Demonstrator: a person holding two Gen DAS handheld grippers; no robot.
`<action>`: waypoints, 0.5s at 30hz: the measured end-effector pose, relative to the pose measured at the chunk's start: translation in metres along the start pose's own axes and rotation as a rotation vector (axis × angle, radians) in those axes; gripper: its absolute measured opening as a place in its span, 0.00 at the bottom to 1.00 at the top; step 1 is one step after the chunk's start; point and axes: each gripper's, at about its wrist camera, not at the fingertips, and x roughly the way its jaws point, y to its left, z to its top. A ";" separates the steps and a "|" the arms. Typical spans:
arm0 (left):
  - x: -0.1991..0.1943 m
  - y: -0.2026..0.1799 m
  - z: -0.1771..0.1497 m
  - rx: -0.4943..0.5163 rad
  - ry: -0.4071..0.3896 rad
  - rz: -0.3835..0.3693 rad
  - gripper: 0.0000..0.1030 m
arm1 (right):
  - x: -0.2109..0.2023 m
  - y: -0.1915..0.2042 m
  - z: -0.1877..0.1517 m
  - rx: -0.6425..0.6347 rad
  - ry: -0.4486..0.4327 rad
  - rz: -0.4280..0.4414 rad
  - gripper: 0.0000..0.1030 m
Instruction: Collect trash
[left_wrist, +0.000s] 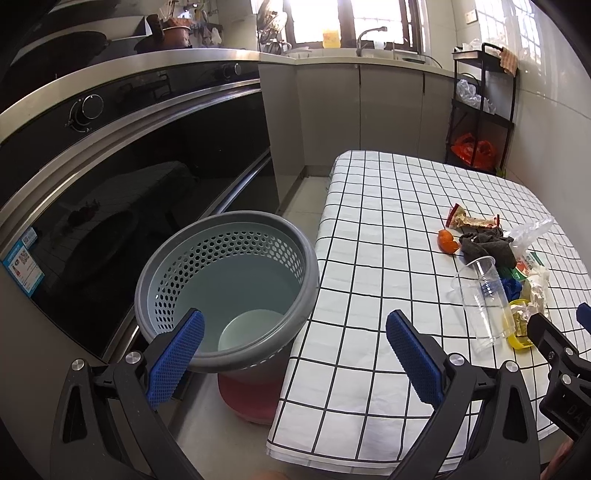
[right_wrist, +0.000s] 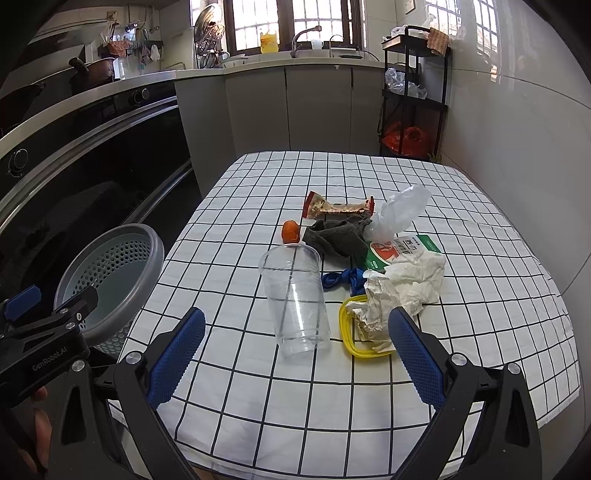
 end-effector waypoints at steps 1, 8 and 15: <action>0.000 0.000 0.000 0.000 0.000 0.000 0.94 | 0.000 0.000 0.000 0.000 0.000 0.001 0.92; 0.000 0.000 0.000 0.000 0.001 0.000 0.94 | 0.000 0.001 0.000 0.000 0.000 0.001 0.92; 0.000 0.000 0.000 0.000 0.002 -0.001 0.94 | 0.001 0.005 0.000 -0.004 0.001 0.003 0.92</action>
